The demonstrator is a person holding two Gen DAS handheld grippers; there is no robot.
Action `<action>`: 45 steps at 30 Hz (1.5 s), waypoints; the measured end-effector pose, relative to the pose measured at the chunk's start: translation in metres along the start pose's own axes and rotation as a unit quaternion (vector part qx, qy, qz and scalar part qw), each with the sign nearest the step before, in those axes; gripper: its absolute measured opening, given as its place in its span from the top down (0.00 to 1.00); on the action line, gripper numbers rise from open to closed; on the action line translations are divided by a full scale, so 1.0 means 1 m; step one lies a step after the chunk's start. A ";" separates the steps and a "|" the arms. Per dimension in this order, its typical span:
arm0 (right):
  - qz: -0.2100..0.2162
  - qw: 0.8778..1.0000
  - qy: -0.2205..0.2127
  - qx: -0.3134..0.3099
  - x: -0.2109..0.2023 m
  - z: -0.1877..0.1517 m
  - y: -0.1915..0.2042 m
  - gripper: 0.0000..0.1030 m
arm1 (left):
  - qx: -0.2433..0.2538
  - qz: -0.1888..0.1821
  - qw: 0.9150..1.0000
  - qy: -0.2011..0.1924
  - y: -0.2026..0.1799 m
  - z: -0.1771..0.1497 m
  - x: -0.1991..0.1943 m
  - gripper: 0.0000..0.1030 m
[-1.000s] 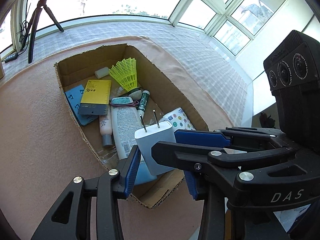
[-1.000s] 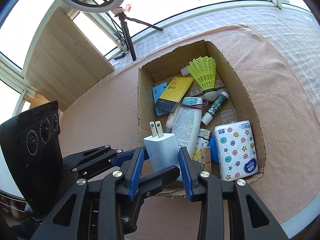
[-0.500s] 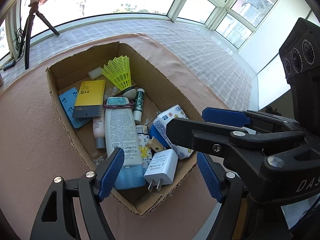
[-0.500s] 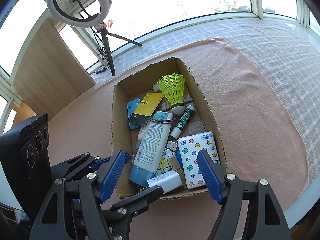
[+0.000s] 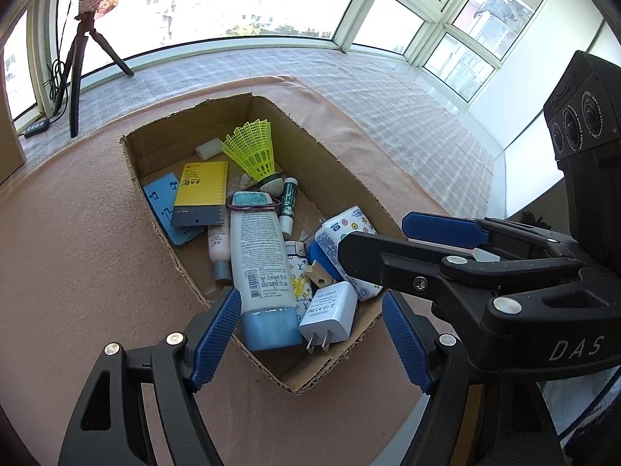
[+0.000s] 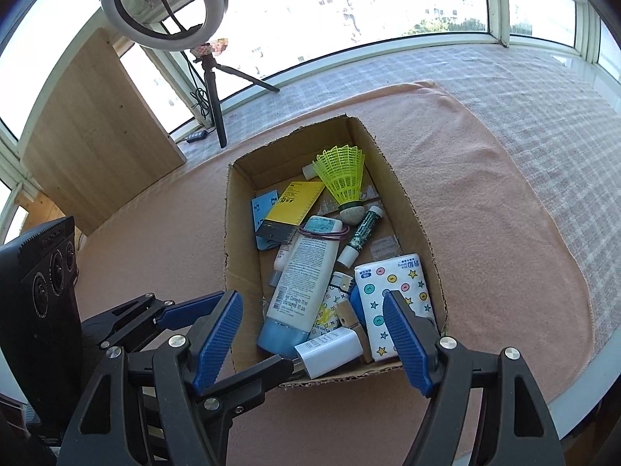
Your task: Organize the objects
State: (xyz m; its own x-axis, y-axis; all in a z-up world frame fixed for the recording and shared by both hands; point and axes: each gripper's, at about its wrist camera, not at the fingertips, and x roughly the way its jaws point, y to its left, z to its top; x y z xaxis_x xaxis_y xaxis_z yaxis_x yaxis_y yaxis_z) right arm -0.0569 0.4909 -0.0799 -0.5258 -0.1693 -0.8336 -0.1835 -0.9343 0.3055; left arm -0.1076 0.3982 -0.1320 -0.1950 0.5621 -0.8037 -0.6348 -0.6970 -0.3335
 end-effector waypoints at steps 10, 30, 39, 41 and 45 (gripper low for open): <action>-0.007 1.000 -0.018 -0.020 -0.010 -0.006 0.037 0.31 | -0.011 0.031 0.999 -0.022 0.024 -0.022 -0.048 0.23; 0.022 0.994 -0.046 -0.099 -0.024 -0.044 0.174 0.30 | -0.113 0.149 0.977 -0.099 0.131 -0.114 -0.202 0.18; 0.024 0.987 -0.061 -0.144 -0.025 -0.065 0.234 0.30 | -0.146 0.206 0.960 -0.121 0.168 -0.158 -0.262 0.17; 0.024 0.986 -0.067 -0.151 -0.026 -0.071 0.246 0.30 | -0.155 0.218 0.956 -0.124 0.175 -0.168 -0.274 0.17; 0.014 0.983 -0.077 -0.168 -0.027 -0.082 0.266 0.30 | -0.169 0.229 0.951 -0.124 0.186 -0.184 -0.290 0.16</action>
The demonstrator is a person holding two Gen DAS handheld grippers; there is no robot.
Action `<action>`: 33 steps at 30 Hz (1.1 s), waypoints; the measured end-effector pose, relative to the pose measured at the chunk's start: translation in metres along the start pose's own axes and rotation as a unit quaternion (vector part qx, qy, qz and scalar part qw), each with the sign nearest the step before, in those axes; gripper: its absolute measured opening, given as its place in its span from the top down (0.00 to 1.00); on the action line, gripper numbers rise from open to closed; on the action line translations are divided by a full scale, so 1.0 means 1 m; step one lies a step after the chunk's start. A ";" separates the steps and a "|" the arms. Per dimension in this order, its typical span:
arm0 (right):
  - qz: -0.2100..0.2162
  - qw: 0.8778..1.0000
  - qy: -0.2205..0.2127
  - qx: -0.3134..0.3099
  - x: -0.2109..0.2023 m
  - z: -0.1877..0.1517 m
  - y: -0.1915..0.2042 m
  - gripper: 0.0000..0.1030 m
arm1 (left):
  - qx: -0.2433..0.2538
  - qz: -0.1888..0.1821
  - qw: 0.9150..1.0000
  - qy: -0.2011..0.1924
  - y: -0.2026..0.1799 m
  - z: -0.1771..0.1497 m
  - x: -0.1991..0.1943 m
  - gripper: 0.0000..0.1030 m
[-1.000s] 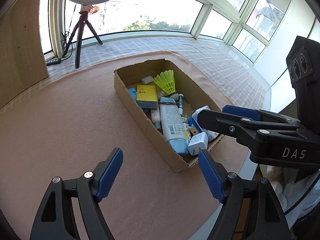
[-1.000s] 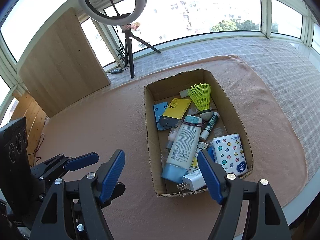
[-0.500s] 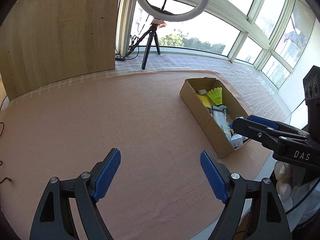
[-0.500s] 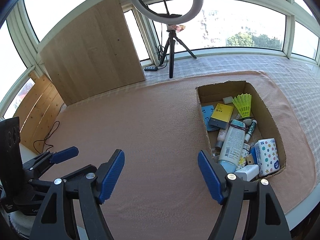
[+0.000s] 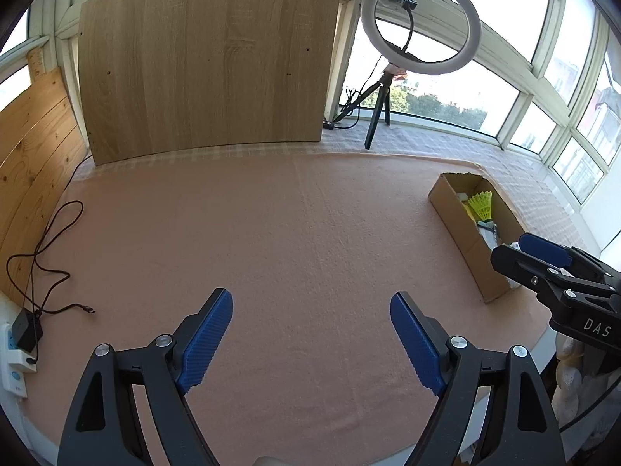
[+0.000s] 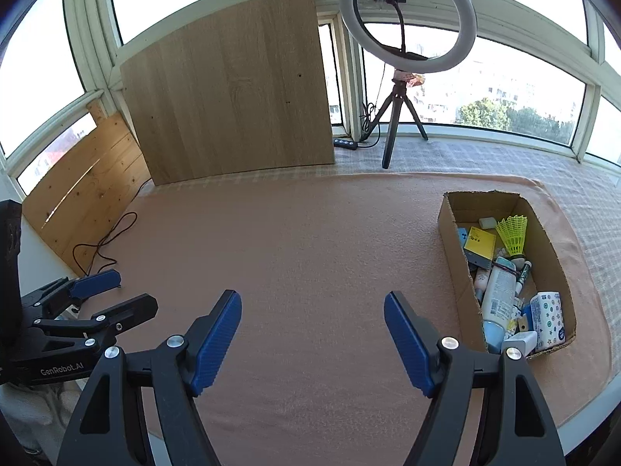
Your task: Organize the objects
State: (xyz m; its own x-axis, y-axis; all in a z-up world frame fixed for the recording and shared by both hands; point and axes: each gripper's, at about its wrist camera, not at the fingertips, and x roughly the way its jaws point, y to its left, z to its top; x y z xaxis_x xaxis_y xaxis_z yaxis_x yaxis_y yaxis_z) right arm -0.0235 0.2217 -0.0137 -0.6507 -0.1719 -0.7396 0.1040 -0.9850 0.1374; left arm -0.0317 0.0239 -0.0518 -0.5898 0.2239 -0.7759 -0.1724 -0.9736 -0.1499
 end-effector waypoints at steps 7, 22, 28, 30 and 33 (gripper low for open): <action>0.000 1.000 -0.005 -0.010 -0.001 -0.005 0.027 0.29 | -0.020 0.022 1.000 -0.005 0.026 -0.010 -0.017 0.16; -0.020 0.999 -0.018 -0.036 -0.001 -0.014 0.061 0.29 | -0.026 0.043 0.999 -0.016 0.044 -0.020 -0.028 0.11; -0.025 0.999 -0.017 -0.039 0.002 -0.017 0.065 0.29 | -0.024 0.051 0.998 -0.021 0.048 -0.021 -0.033 0.11; -0.025 0.999 -0.015 -0.038 0.004 -0.018 0.066 0.29 | -0.025 0.052 0.998 -0.022 0.048 -0.020 -0.033 0.10; -0.025 0.999 -0.014 -0.036 0.006 -0.018 0.067 0.29 | -0.025 0.053 0.998 -0.022 0.049 -0.021 -0.032 0.10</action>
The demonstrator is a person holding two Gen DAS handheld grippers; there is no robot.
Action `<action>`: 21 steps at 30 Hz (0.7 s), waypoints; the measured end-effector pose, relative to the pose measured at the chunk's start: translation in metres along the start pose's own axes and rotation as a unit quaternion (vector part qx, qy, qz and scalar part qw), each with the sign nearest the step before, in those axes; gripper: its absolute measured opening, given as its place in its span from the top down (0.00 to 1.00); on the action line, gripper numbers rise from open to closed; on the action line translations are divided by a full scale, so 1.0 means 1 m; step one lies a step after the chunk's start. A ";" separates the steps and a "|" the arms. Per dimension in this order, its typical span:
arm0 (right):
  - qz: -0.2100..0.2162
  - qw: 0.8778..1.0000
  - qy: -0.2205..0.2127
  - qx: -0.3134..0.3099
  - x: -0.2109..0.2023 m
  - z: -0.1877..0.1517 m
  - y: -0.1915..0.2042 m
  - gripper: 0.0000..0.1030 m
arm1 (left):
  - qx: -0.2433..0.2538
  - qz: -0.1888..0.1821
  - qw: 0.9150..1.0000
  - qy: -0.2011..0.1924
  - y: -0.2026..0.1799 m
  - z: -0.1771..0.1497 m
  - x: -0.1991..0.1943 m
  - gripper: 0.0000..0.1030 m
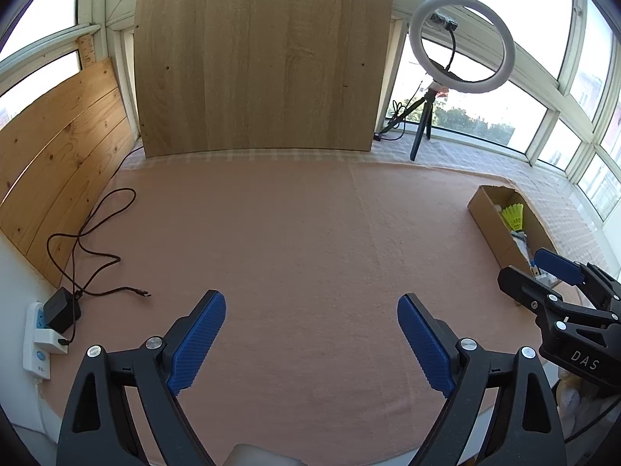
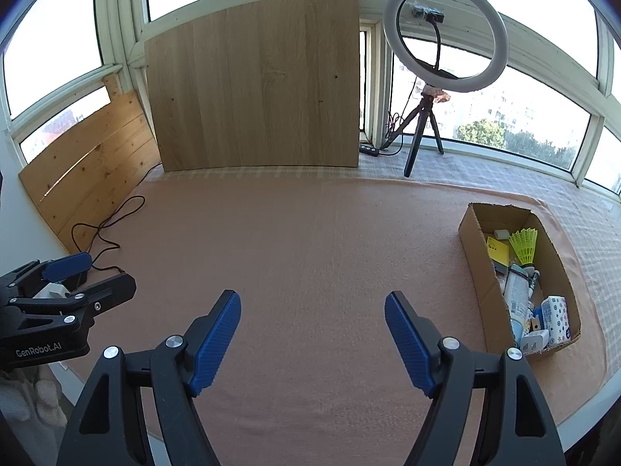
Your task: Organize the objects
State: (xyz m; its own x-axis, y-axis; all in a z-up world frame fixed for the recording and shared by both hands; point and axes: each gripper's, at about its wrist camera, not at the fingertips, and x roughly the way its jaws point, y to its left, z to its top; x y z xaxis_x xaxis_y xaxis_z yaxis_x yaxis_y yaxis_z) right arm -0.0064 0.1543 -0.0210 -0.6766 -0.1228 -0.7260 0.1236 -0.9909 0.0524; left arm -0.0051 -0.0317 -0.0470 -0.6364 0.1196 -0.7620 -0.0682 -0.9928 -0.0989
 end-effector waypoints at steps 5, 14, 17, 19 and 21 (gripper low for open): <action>-0.002 1.000 0.000 0.000 0.001 0.001 0.000 0.29 | -0.002 -0.001 1.000 0.002 0.001 0.001 0.003 0.10; -0.007 1.000 0.001 0.003 0.004 0.003 -0.003 0.29 | 0.000 -0.003 1.000 0.005 0.001 0.003 0.010 0.09; -0.007 1.000 0.002 0.002 0.006 0.003 -0.005 0.29 | 0.000 -0.003 1.000 0.006 0.000 0.004 0.013 0.09; -0.007 1.000 0.002 0.003 0.007 0.004 -0.005 0.29 | 0.002 -0.002 1.000 0.006 -0.001 0.005 0.014 0.09; -0.008 1.000 0.002 0.003 0.007 0.004 -0.007 0.29 | 0.002 -0.002 1.000 0.007 -0.001 0.006 0.015 0.09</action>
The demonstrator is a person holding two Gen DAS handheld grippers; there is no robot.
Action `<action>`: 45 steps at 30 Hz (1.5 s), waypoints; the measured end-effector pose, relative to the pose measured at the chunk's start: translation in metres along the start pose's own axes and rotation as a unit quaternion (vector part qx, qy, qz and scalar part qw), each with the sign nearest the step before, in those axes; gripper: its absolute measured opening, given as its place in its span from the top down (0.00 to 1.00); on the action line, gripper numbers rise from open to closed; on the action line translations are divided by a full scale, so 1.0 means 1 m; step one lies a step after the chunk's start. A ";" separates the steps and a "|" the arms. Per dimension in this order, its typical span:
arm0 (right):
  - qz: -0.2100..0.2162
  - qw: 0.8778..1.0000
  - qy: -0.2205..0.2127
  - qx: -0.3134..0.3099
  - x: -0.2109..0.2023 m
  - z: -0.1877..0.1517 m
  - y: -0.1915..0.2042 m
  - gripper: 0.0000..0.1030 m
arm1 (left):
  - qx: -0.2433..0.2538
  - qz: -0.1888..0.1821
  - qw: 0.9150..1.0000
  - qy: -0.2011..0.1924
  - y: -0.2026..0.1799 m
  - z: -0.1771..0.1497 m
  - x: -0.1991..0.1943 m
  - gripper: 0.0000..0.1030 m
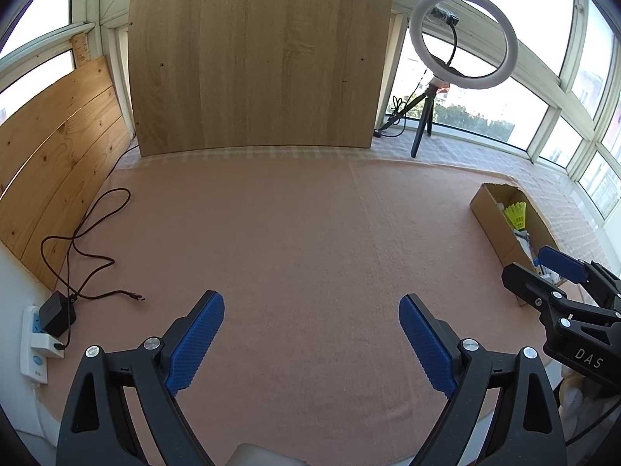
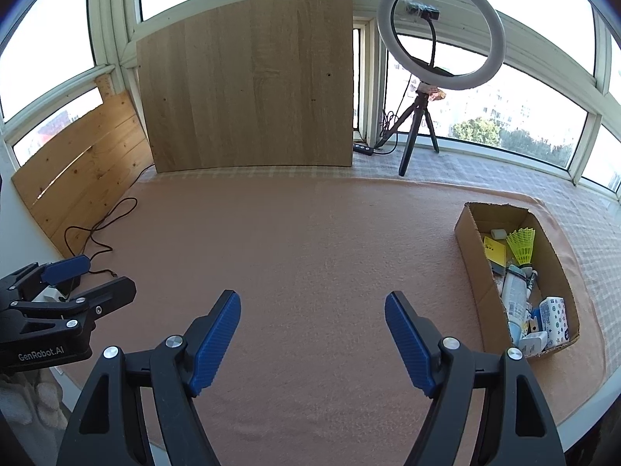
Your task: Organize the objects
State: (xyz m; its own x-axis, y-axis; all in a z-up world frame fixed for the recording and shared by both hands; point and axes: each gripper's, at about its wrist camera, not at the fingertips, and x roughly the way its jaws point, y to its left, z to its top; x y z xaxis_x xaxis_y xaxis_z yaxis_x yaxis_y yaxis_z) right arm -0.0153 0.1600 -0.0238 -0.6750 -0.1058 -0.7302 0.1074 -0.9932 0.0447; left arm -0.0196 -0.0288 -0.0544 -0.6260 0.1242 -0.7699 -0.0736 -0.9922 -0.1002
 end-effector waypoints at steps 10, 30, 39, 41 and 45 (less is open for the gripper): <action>-0.003 1.000 0.002 0.001 0.004 0.003 -0.004 0.29 | 0.001 0.001 1.000 -0.002 -0.003 0.004 0.005 0.08; -0.002 1.000 0.004 0.000 0.012 0.006 -0.009 0.28 | 0.004 0.003 1.000 0.004 -0.005 0.008 0.013 0.08; -0.003 1.000 0.008 0.000 0.016 0.007 -0.010 0.28 | 0.005 0.003 1.000 0.007 -0.004 0.009 0.018 0.08; -0.003 1.000 0.008 0.000 0.016 0.007 -0.009 0.28 | 0.006 0.004 1.000 0.008 -0.004 0.010 0.020 0.08; -0.004 1.000 0.009 -0.001 0.018 0.008 -0.009 0.28 | 0.008 0.005 1.000 0.009 -0.005 0.011 0.022 0.08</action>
State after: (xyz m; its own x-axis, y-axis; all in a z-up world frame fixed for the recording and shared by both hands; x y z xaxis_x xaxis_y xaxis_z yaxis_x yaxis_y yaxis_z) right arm -0.0344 0.1669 -0.0313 -0.6632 -0.0968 -0.7422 0.1037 -0.9939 0.0370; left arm -0.0417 -0.0212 -0.0639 -0.6122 0.1150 -0.7823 -0.0797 -0.9933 -0.0837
